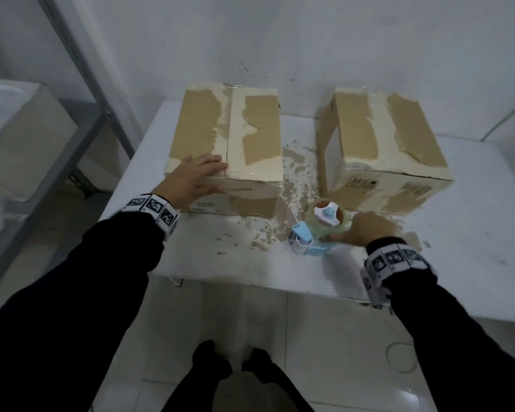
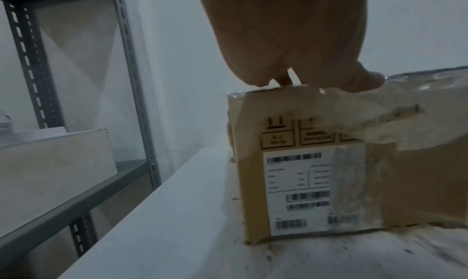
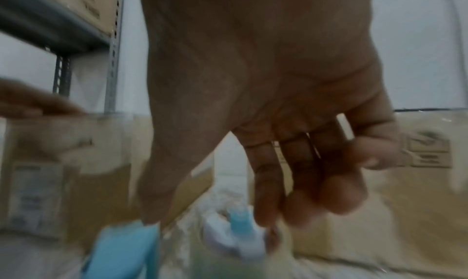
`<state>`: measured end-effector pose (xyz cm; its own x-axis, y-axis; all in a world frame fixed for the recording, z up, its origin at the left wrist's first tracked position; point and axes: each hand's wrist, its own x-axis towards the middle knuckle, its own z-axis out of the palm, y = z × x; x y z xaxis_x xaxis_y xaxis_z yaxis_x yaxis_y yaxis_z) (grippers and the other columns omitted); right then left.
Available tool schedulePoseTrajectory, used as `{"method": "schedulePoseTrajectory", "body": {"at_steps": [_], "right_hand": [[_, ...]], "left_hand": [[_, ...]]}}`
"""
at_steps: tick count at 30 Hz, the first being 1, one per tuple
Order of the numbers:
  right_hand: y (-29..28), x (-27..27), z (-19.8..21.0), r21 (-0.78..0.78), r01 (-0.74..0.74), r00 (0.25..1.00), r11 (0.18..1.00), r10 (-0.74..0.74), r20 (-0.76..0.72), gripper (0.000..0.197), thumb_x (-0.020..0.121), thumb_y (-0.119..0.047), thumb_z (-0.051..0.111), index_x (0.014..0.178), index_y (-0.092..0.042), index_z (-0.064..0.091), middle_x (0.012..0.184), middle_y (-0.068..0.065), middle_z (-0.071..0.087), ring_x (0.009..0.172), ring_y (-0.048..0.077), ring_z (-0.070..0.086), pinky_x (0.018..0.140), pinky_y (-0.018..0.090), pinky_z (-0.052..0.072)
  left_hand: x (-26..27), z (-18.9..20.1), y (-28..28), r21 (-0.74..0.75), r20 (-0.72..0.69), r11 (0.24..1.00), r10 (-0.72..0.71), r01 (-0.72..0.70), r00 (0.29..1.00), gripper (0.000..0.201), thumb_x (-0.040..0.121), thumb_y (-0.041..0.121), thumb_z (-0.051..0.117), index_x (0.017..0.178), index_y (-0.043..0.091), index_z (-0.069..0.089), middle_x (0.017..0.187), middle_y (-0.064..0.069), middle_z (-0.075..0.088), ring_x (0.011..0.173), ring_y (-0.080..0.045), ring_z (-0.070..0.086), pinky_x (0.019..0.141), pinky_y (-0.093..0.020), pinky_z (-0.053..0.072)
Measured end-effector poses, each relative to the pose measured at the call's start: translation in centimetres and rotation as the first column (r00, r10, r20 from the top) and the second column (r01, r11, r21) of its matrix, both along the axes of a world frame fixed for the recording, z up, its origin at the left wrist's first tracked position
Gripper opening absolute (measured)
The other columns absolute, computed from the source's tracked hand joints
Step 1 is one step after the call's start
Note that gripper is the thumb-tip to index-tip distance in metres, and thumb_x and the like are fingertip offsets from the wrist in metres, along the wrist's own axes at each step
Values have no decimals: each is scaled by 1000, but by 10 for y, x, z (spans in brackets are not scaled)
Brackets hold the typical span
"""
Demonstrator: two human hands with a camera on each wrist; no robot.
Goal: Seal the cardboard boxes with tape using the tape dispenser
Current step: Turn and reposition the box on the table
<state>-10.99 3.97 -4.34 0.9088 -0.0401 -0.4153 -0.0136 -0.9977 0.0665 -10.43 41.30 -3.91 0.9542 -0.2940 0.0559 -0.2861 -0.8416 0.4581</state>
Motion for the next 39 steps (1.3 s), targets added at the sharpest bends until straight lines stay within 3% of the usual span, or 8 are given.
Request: {"method": "schedulePoseTrajectory", "body": {"at_steps": [3,6,11,15,18,23,28,39], "right_hand": [[41,19,27,285,-155,970,946,91,226,44,84,-56,58,78,-13,61,70,1,61,66,16,56,56,25,39],[97,32,36,462,-420,863,781,187,469,26,91,-34,61,98,-12,70,84,5,68,75,18,60,65,27,44],[166,46,26,193,-632,608,751,325,725,29,90,-33,54,99,-16,76,111,9,71,89,30,69,68,34,57],[212,42,16,231,-691,691,685,533,488,49,102,-36,29,148,-18,33,155,6,33,139,26,36,111,43,32],[228,39,-1,77,-681,701,729,617,357,55,102,-42,14,153,-24,3,162,-4,5,148,18,10,119,46,11],[226,38,-3,22,-670,699,742,621,354,59,98,-45,9,153,-24,2,161,-5,5,148,18,11,118,43,10],[210,41,-3,13,-711,654,703,655,379,62,96,-40,17,148,-9,28,154,9,32,139,24,38,108,43,35],[165,50,0,-6,-608,741,794,570,356,68,94,-51,13,152,-16,14,160,6,17,147,25,19,117,48,21]], "left_hand": [[0,-2,20,-6,53,1000,-24,24,998,42,92,23,53,133,19,49,143,-2,41,131,-20,39,112,-42,18],[1,-2,35,-98,98,995,9,1,995,33,93,17,54,124,13,59,137,-5,50,121,-23,50,104,-31,36],[3,-2,51,-141,71,990,5,5,997,33,94,18,52,126,11,58,139,-3,49,129,-21,45,109,-28,32],[4,-8,51,36,98,998,-63,60,993,41,100,25,39,139,15,42,149,-3,35,139,-22,29,111,-30,19],[3,-15,48,196,89,979,-69,51,994,55,98,40,18,144,14,33,152,-3,30,142,-22,25,112,-38,16],[3,-19,52,185,127,979,-108,84,986,60,96,44,14,139,13,41,146,-5,41,136,-25,36,108,-40,25],[6,-21,64,225,146,960,-202,166,969,52,97,33,24,142,11,36,148,-7,38,136,-26,37,107,-42,30],[15,-27,70,184,152,964,-219,190,964,48,100,12,28,147,16,22,155,-2,20,143,-19,19,114,-35,15]]}}
